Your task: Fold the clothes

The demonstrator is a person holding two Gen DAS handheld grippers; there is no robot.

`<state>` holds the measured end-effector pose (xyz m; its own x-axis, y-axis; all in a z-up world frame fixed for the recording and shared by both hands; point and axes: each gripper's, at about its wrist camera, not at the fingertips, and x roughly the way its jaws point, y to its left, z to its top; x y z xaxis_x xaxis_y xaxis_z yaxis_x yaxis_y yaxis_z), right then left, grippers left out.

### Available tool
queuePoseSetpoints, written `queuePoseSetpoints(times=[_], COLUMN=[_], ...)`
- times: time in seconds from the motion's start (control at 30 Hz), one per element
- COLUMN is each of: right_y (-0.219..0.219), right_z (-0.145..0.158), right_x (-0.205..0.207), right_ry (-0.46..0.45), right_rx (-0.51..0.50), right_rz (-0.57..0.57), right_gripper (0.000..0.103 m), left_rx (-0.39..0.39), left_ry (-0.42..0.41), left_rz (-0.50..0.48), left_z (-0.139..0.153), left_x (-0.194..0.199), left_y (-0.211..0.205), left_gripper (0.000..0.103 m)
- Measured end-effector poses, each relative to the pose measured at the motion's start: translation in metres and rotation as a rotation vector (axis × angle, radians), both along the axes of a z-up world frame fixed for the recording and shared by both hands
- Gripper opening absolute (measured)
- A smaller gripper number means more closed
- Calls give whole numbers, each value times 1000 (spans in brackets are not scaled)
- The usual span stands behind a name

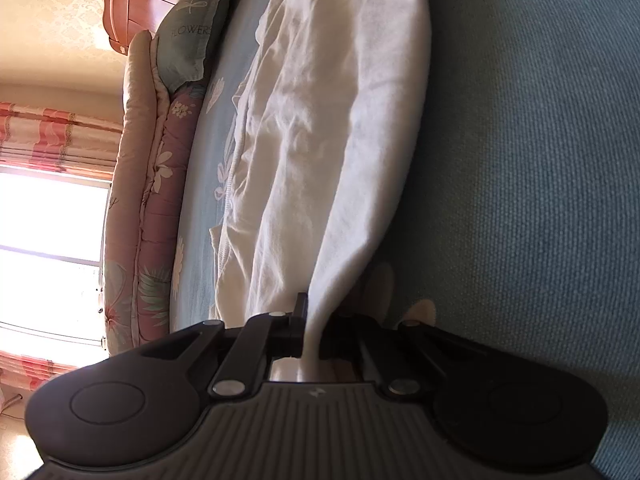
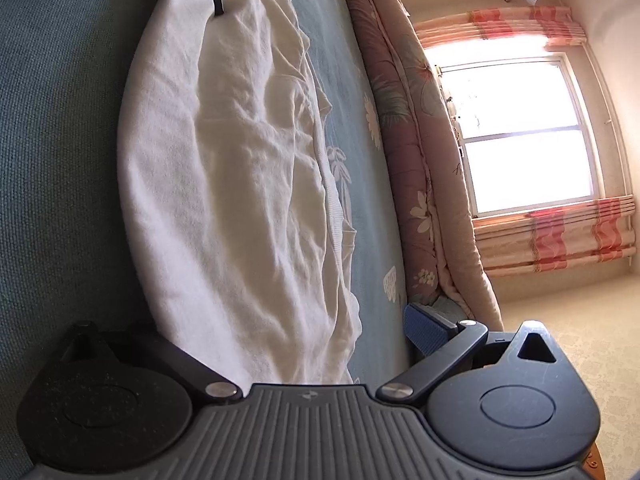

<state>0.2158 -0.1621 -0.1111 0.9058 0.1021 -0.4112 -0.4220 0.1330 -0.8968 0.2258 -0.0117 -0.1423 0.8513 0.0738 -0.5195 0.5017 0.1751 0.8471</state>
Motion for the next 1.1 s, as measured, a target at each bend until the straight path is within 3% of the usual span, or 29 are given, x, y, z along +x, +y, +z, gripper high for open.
queuePoseSetpoints(times=[0.13, 0.23, 0.4, 0.5, 0.53, 0.63, 0.73, 0.8, 0.93, 1.1], right_y=[-6, -3, 7, 9, 9, 11, 11, 11, 11, 10], right_z=[2, 0, -6, -20, -25, -41, -39, -38, -39, -38], right_x=[7, 7, 1, -11, -15, -24, -24, -23, -19, -21], right_ry=[31, 44, 100, 141, 163, 87, 89, 90, 77, 64], right_rx=[36, -15, -118, -185, -199, -242, -208, -196, -178, -143], right_rz=[-14, 14, 47, 76, 79, 83, 65, 63, 59, 43], right_gripper=[103, 100, 79, 37, 8, 9, 9, 9, 9, 8], left_rx=[-10, -16, -24, -28, -28, -20, 2, 13, 42, 19], left_ry=[-5, -9, -14, -16, -16, -13, -27, -39, -58, -56], left_rz=[0, 2, 6, 7, 7, 9, 24, 39, 52, 64], left_z=[0, 1, 2, 3, 3, 6, 9, 8, -2, 4], left_x=[0, 1, 0, 1, 1, -1, -6, -8, -13, -14], left_y=[2, 3, 4, 4, 4, 4, 7, 10, 7, 7], left_gripper=[0, 0, 0, 0, 0, 2, 12, 13, 0, 1])
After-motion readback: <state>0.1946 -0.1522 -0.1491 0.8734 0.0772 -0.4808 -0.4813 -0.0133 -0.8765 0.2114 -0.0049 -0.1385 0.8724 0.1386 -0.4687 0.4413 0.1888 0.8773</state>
